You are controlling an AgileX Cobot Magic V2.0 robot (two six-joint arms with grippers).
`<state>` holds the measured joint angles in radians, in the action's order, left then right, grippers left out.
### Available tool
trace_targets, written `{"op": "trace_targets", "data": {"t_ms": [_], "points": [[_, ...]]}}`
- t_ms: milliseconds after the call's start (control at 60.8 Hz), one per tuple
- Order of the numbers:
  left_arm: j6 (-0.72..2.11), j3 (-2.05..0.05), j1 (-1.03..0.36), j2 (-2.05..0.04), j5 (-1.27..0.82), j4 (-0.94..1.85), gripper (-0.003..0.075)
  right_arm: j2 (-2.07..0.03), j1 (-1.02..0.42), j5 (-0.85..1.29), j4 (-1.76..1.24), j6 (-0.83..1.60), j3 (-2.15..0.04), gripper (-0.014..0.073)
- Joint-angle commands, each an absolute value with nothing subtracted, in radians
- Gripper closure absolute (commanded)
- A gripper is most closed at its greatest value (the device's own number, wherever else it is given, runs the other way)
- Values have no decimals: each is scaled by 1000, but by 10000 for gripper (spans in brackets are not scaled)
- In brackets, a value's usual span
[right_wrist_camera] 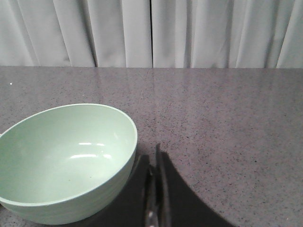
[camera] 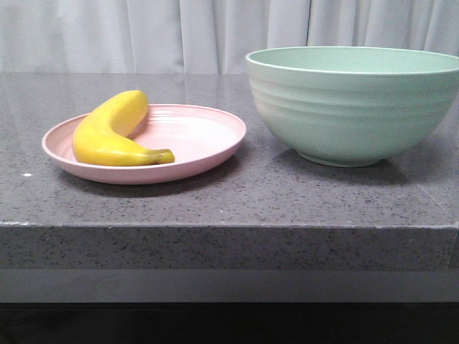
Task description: Transfer banana from pink plate to green bowl
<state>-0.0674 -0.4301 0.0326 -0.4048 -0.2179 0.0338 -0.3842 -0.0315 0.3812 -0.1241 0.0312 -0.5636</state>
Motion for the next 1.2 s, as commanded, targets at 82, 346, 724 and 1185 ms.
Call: {"op": "trace_targets", "data": {"t_ms": [82,346,724,1185], "points": [[-66,-469,34,-417,-135,36,337,-400,-24,313,-115,32,-599,344],[-66,-469,34,-417,-131,70,41,-400,-24,315,-115,32,-582,-59],[12,-752,-163,-700,-543,118,115,-400,-24,306,-115,32,-582,-58],[-24,-1070,-459,-1283,-646,221,115,-400,-24,306,-115,32,-582,-58]]}}
